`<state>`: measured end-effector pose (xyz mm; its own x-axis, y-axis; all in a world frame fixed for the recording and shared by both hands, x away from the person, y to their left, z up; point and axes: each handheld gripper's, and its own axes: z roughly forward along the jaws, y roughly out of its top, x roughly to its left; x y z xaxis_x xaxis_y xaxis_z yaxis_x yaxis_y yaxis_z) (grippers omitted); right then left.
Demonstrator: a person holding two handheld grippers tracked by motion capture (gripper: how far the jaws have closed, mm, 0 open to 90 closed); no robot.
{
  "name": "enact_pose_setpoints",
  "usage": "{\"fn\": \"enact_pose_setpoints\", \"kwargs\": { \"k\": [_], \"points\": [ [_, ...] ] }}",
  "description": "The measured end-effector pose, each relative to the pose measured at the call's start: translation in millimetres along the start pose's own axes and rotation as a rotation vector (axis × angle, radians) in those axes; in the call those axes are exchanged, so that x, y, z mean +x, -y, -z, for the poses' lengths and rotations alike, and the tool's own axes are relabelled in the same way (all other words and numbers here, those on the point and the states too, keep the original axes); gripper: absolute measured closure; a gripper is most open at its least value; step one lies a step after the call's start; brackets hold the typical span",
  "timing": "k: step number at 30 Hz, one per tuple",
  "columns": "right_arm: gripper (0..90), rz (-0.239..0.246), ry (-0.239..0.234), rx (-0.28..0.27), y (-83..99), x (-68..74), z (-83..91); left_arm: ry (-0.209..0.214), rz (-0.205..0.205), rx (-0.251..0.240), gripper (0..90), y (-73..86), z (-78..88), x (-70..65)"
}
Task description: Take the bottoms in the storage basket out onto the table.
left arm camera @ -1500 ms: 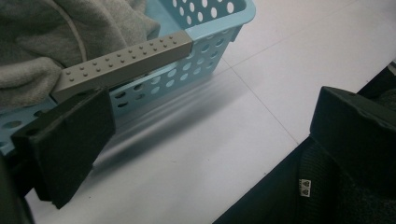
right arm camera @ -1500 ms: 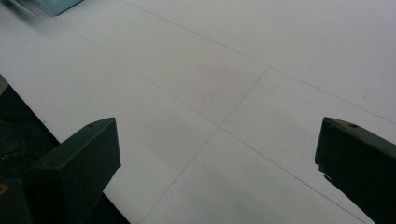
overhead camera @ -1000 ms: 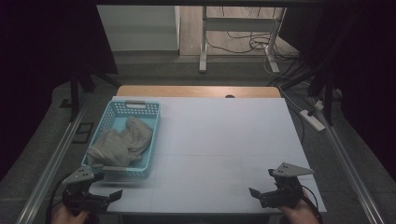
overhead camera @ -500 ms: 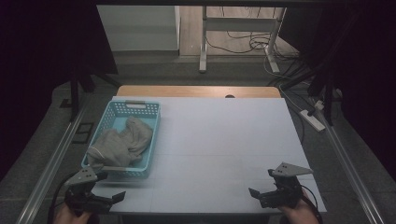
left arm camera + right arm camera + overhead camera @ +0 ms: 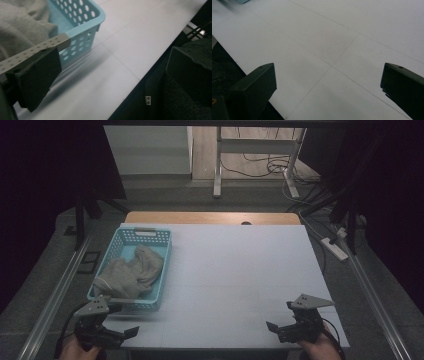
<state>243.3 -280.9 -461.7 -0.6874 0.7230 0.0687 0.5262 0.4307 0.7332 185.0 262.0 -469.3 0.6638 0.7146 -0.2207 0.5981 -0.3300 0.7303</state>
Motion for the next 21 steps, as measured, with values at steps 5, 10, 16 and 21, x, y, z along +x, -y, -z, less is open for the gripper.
{"fn": "enact_pose_setpoints", "kwargs": {
  "k": [5, 10, 16, 21],
  "points": [
    [0.5, -0.004, -0.002, 0.008, -0.3, -0.3, -0.9, -0.002, -0.010, -0.006, 0.0, -4.0, -1.1, -3.6],
    [0.5, -0.003, -0.002, 0.008, -0.2, -0.3, -1.1, -0.007, -0.026, -0.022, 0.0, -8.4, -3.8, -6.6],
    [0.5, -0.005, 0.001, 0.008, -0.2, -0.3, -1.4, 0.006, -0.038, -0.013, 0.0, -12.5, -8.1, -9.2],
    [0.5, -0.004, -0.001, 0.016, -0.5, -0.4, -1.7, 0.017, -0.039, -0.018, 0.0, -18.9, -11.4, -10.2]
  ]
}}
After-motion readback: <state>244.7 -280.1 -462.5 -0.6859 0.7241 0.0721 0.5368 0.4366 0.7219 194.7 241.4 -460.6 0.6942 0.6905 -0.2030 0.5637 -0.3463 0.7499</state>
